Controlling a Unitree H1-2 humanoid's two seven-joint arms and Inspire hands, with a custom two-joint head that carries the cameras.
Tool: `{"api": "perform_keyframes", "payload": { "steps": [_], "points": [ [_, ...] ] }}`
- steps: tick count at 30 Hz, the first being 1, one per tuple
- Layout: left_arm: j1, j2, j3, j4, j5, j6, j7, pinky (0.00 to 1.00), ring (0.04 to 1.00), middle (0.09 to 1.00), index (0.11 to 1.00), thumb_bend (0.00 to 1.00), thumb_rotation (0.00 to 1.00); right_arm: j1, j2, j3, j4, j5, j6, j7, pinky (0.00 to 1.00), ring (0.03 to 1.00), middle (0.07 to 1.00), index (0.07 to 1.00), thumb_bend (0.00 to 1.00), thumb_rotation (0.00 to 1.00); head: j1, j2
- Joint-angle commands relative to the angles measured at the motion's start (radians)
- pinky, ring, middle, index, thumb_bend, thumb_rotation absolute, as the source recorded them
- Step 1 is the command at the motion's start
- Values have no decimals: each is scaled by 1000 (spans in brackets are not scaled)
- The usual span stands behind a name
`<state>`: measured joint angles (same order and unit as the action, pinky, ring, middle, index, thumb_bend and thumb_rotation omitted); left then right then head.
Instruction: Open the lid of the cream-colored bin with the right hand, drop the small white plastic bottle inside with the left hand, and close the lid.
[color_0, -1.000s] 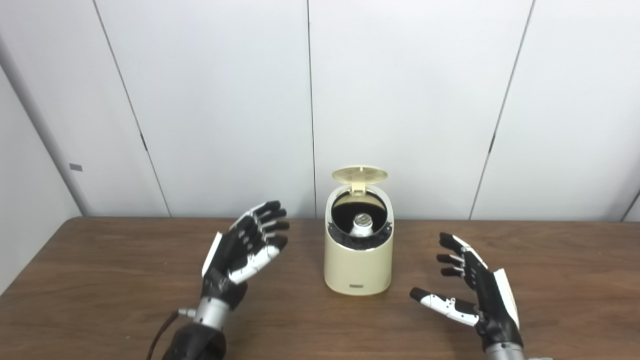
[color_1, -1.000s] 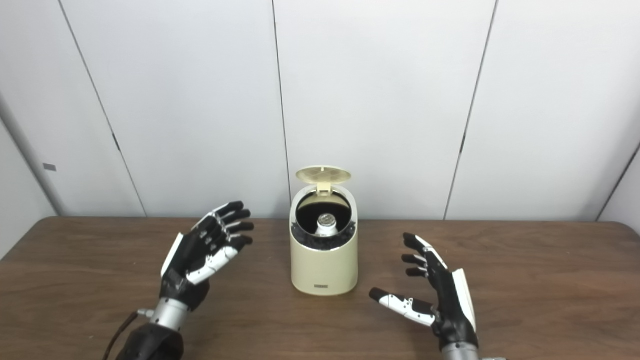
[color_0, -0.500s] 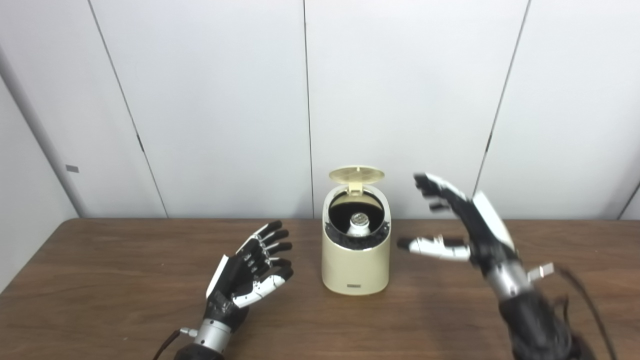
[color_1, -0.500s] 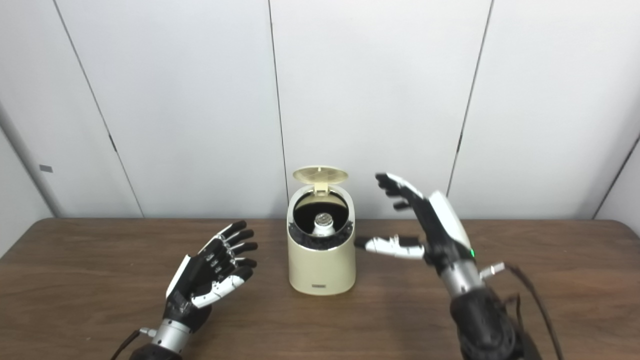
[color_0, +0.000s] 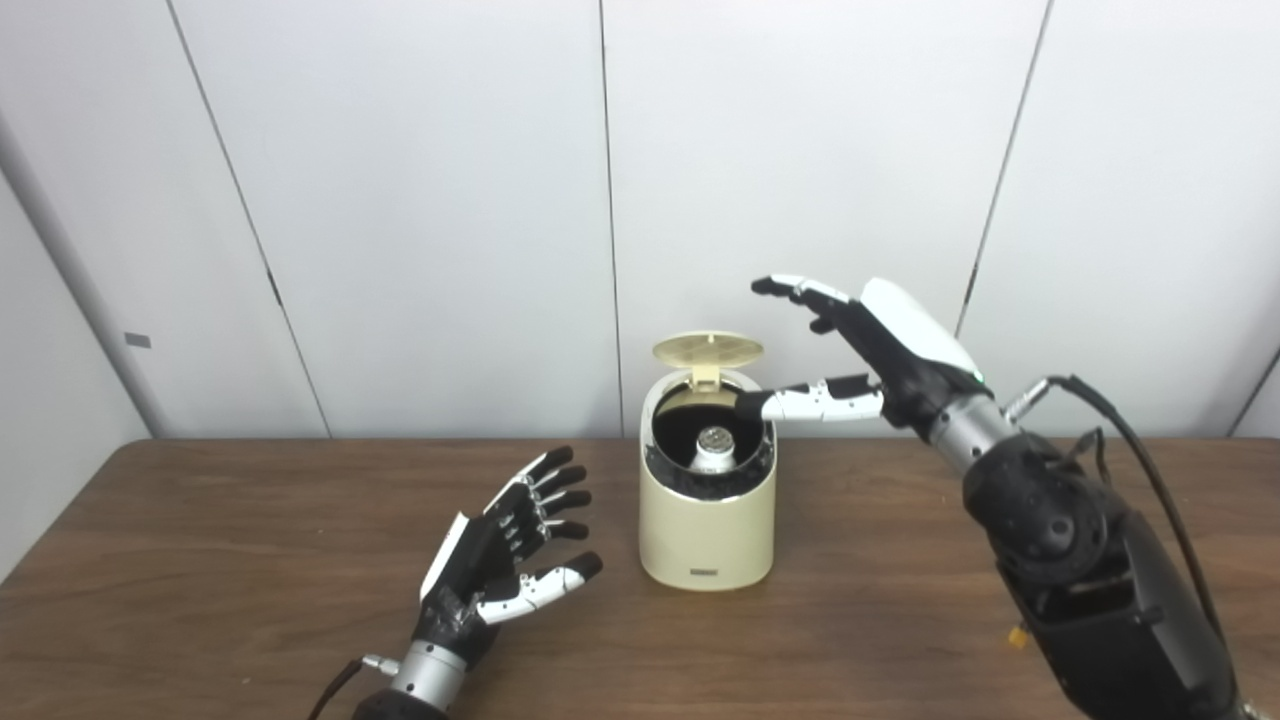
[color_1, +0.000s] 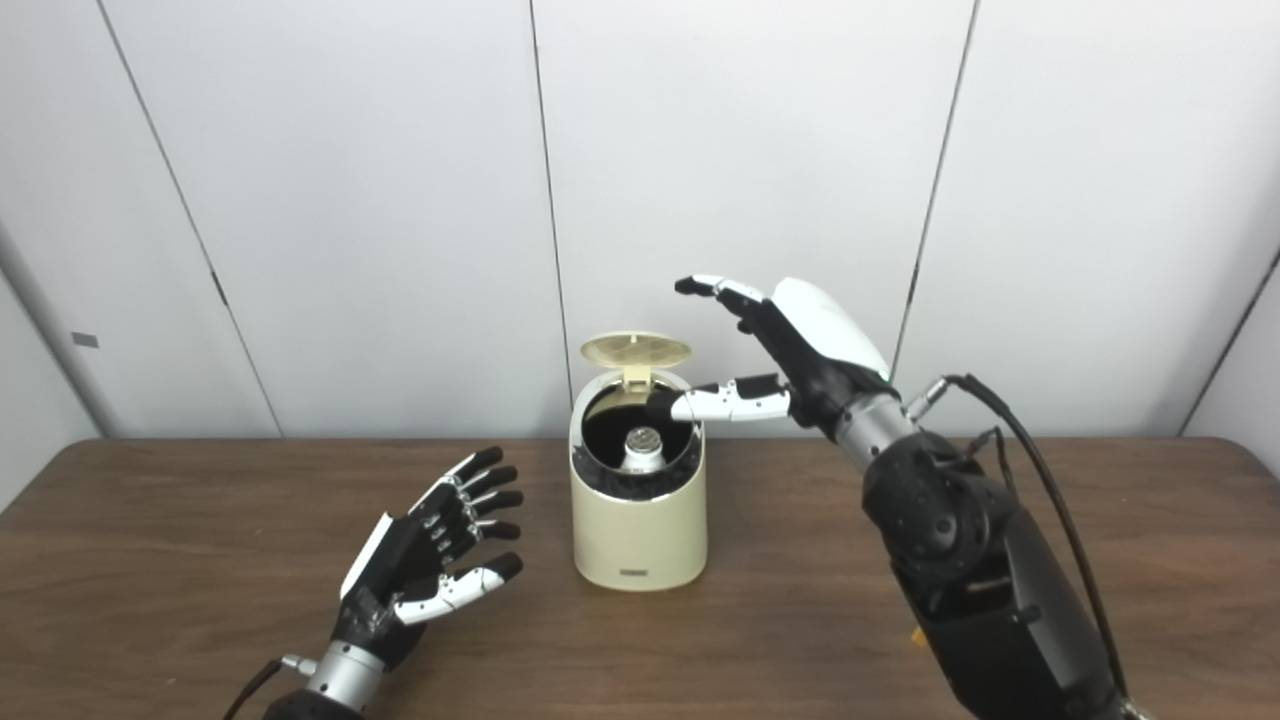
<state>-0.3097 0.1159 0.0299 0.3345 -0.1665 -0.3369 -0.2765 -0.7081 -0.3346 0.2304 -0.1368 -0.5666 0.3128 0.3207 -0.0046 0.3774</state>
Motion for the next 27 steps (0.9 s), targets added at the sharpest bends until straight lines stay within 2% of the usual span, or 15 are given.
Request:
{"api": "perform_keyframes", "payload": {
  "steps": [1, 7, 11, 18, 27],
  "points": [
    [5, 4, -3, 6, -5, -16, -2, 715, 825, 873, 920, 721, 121, -70, -16, 9, -18, -28, 7, 15, 778, 897, 901, 865, 720, 636, 1, -1],
    [5, -2, -1, 10, -8, -18, 0, 719, 828, 876, 920, 723, 131, -108, -25, 46, 12, -60, -38, 39, 740, 872, 887, 859, 721, 690, 6, -3],
    [6, -9, 1, 9, -2, -22, 11, 712, 823, 871, 918, 719, 119, -123, -29, 57, 27, -53, -49, 58, 741, 864, 860, 828, 733, 681, 12, -2],
    [4, -27, 14, 11, 13, -33, 56, 666, 781, 837, 897, 703, 58, -129, -52, 86, 28, -60, -88, 99, 777, 907, 843, 821, 754, 670, 23, 0],
    [2, -23, 10, 3, 17, -28, 62, 674, 781, 831, 896, 722, 88, -105, -51, 82, -5, -89, -80, 114, 790, 883, 785, 733, 734, 653, 27, 3]
  ]
}}
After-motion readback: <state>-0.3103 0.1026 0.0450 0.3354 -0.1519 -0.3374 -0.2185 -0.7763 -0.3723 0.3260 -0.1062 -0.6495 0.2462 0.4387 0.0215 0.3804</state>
